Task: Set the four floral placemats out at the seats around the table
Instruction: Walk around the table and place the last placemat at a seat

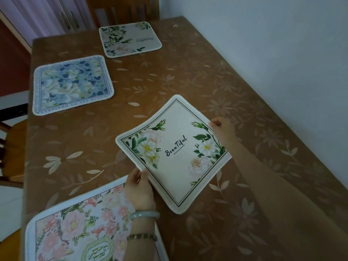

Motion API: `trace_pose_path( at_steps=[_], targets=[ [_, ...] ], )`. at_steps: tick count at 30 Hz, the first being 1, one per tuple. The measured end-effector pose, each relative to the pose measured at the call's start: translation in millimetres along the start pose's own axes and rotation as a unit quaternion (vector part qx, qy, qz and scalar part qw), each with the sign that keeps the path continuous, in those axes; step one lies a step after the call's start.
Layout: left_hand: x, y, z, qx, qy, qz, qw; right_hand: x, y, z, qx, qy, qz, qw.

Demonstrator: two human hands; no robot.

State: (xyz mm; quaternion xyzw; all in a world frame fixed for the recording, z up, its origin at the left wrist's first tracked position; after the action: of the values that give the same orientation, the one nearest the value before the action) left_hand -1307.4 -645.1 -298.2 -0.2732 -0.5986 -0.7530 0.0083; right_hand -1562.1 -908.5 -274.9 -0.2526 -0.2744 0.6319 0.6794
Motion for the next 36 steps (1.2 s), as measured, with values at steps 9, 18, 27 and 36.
trace_pose_path(
  at_steps=[9,18,27,36],
  targets=[
    [49,36,20,-0.022,-0.025,-0.074,0.997,51,0,77,-0.047,0.056,0.004,0.997],
    [120,0,74,-0.05,-0.059,-0.04,0.996,157,49,154,-0.042,0.085,-0.026,0.995],
    [206,-51,120,-0.095,-0.075,-0.016,0.993,263,132,207,-0.03,0.095,-0.069,0.993],
    [259,-113,169,-0.151,-0.092,0.01,0.984,326,193,217,-0.027,0.059,-0.094,0.993]
  ],
)
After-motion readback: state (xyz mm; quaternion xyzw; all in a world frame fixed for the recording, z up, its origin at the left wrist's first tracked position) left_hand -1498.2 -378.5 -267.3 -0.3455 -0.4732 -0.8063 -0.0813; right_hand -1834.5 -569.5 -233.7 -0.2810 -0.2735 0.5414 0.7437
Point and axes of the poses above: each hand's wrist, its own x-axis away from the middle knuckle, its own z-axis out of the back of the hand, y = z × x, the point moved 8 cm from there along -x, towards the middle knuckle, and after that the axes turned 5 degrees about y, right-handed, at the moved point
